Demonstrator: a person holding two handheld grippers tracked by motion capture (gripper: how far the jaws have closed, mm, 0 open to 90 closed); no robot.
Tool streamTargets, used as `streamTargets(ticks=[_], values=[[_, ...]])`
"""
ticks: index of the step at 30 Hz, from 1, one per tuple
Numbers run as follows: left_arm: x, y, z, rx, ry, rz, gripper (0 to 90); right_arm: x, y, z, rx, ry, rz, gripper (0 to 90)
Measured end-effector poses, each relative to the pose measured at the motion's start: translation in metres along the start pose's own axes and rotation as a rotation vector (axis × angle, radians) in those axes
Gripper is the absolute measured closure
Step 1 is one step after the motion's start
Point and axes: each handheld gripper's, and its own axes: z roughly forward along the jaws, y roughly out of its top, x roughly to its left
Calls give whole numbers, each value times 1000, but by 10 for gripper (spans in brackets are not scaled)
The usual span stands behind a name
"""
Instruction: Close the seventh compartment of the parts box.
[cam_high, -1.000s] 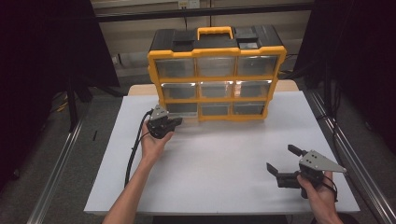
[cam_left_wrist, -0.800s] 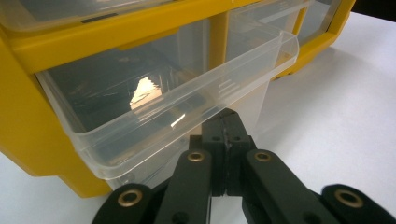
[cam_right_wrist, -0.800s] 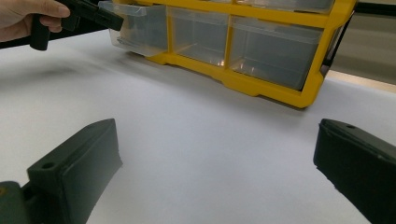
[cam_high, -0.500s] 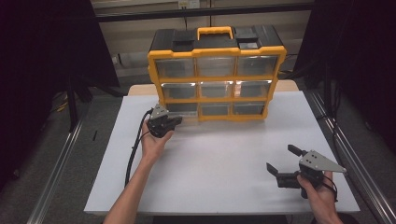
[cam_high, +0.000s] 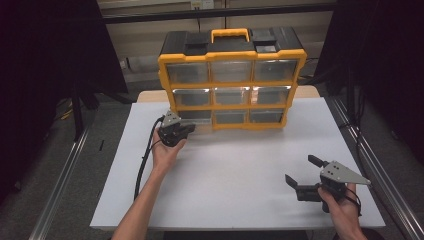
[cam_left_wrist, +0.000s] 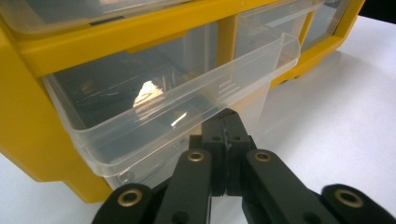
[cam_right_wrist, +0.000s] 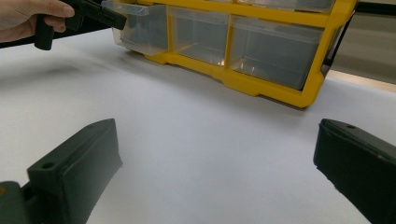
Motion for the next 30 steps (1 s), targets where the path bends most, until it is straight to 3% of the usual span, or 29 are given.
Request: streamTargets(ticks=[11, 15, 17, 20, 30], values=[[1, 1, 6, -15, -8, -26, 900, 0, 0, 0, 2, 2, -2, 2], [2, 3, 6, 2, 4, -13, 900, 1, 0, 0, 3, 1, 1, 2], [3, 3, 8, -10, -7, -17, 900, 1, 0, 1, 1, 5, 0, 2], [3, 5, 9, -2, 14, -17, 900, 1, 0, 1, 2, 6, -4, 2], [4, 5, 11, -7, 23, -10, 900, 1, 0, 0, 4, 3, 1, 2]])
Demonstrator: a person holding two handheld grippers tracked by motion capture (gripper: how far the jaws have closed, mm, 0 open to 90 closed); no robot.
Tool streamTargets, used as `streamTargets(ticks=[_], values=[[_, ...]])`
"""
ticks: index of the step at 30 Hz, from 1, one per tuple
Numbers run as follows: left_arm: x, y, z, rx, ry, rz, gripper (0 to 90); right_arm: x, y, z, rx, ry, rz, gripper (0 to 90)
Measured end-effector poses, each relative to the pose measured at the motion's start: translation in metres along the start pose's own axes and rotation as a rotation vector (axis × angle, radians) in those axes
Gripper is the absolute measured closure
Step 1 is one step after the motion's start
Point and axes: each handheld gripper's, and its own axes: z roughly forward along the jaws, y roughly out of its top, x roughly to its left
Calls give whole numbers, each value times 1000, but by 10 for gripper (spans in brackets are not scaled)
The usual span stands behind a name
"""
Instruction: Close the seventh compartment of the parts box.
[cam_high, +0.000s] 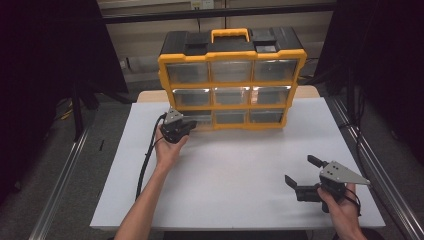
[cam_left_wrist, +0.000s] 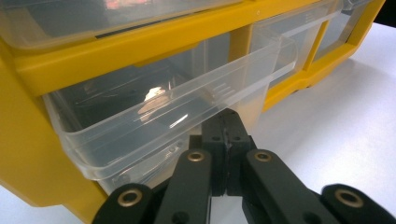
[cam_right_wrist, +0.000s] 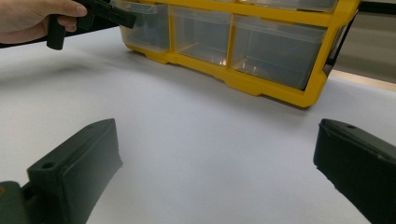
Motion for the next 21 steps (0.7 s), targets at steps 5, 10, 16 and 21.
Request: streamTargets(ticks=[5, 10, 16, 21], values=[[-1, 0, 1, -5, 1, 8, 900, 0, 0, 0, 1, 2, 1, 2], [1, 2, 2, 7, 17, 3, 900, 0, 0, 0, 0, 4, -4, 2], [4, 3, 4, -2, 13, -4, 900, 1, 0, 0, 3, 9, -3, 2], [4, 3, 6, -7, 31, -9, 900, 0, 0, 1, 2, 12, -2, 2]])
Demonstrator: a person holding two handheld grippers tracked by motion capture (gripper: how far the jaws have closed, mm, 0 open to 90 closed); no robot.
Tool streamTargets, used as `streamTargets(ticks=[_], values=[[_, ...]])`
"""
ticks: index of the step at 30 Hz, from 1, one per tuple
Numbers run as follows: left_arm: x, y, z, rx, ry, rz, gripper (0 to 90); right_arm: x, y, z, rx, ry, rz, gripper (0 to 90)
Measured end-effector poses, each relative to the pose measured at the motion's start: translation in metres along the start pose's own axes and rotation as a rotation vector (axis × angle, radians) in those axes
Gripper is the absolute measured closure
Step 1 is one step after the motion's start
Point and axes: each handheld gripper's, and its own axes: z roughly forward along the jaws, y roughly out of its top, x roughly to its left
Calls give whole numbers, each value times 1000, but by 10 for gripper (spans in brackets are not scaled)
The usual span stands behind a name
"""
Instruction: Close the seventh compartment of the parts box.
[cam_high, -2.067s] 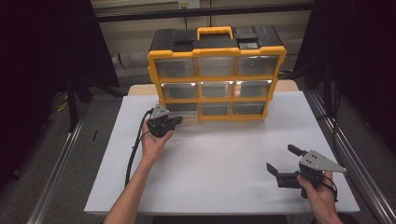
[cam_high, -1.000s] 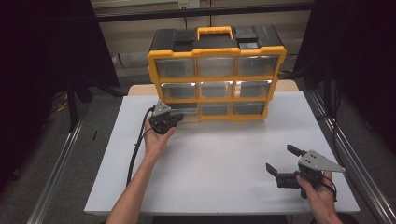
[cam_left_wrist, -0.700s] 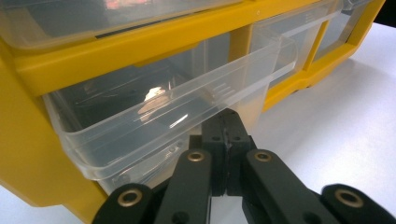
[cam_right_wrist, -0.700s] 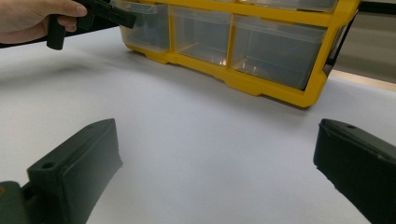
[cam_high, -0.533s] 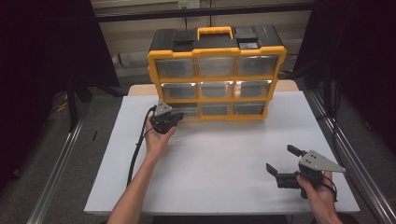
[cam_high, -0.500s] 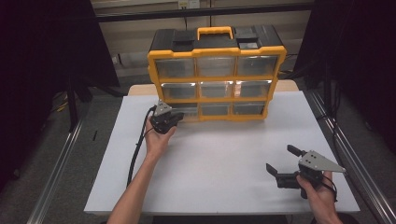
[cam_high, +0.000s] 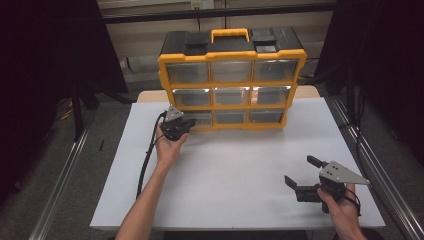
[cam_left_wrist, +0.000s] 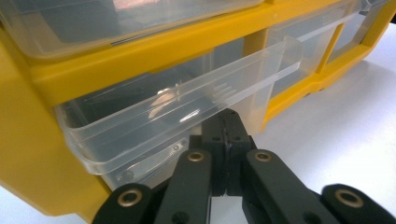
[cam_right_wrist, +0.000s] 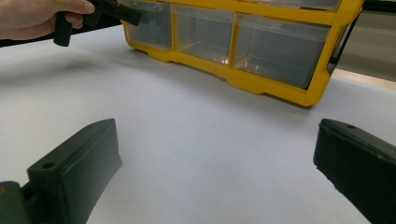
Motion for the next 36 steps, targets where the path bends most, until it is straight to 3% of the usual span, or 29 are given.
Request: streamTargets(ticks=[8, 11, 14, 26, 28, 29, 36], values=[[0, 2, 3, 3, 0, -4, 900, 0, 0, 0, 0, -2, 0, 2], [1, 3, 3, 15, 20, 14, 900, 0, 0, 0, -2, 4, -3, 2], [0, 3, 5, 6, 18, -8, 900, 0, 0, -1, 0, 2, 1, 2], [3, 4, 9, 5, 29, 2, 900, 0, 0, -1, 0, 3, 3, 2], [3, 5, 9, 6, 12, -9, 900, 0, 0, -1, -1, 3, 2, 2], [4, 5, 9, 16, 21, 6, 900, -1, 0, -1, -1, 4, 1, 2], [4, 6, 11, 15, 21, -6, 900, -1, 0, -1, 2, 7, 0, 2]])
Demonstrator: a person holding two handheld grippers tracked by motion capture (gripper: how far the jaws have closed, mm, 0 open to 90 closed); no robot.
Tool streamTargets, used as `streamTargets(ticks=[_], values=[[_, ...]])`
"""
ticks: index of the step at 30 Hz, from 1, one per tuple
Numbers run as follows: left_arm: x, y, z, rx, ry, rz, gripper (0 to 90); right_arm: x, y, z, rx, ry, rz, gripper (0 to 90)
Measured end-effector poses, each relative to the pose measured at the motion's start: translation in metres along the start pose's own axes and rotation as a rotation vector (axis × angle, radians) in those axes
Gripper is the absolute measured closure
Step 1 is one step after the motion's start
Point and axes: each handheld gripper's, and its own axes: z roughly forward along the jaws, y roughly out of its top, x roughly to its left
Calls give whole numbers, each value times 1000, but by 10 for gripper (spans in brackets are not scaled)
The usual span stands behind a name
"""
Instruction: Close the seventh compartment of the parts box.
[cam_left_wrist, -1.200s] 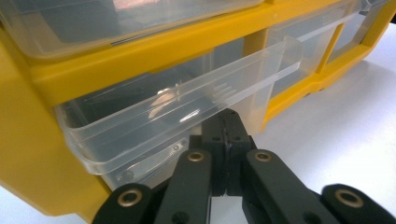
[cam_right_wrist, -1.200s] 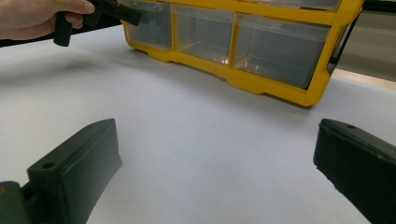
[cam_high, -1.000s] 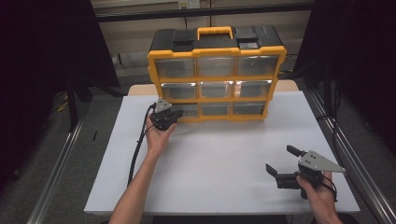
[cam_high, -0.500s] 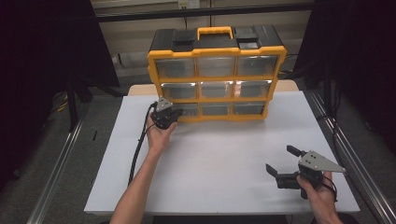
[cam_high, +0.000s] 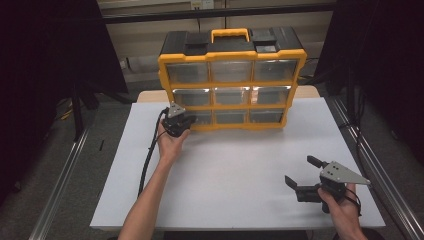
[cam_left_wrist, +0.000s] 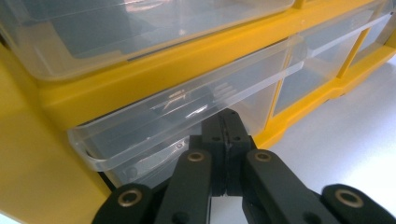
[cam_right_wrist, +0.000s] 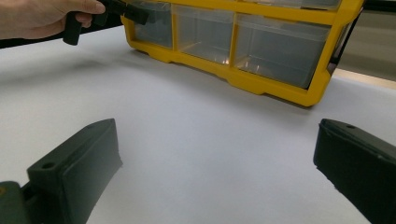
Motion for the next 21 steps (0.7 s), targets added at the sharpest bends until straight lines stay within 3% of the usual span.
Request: streamTargets(ticks=[1, 3, 4, 8, 14, 15, 21], values=[[2, 1, 0, 4, 3, 20, 900, 0, 0, 0, 0, 0, -2, 2], [3, 1, 1, 2, 6, 19, 900, 0, 0, 1, 0, 0, 0, 2], [2, 1, 1, -1, 7, 1, 900, 0, 0, 0, 0, 0, 1, 2], [2, 2, 2, 15, 17, -1, 900, 0, -1, 1, 0, 1, 11, 2], [4, 1, 4, 2, -7, -26, 900, -2, -3, 0, -2, -5, 15, 2], [5, 1, 4, 15, 3, -2, 900, -3, -3, 0, -2, -2, 19, 2], [3, 1, 5, 16, 8, 8, 900, -3, -2, 1, 0, -1, 19, 2]])
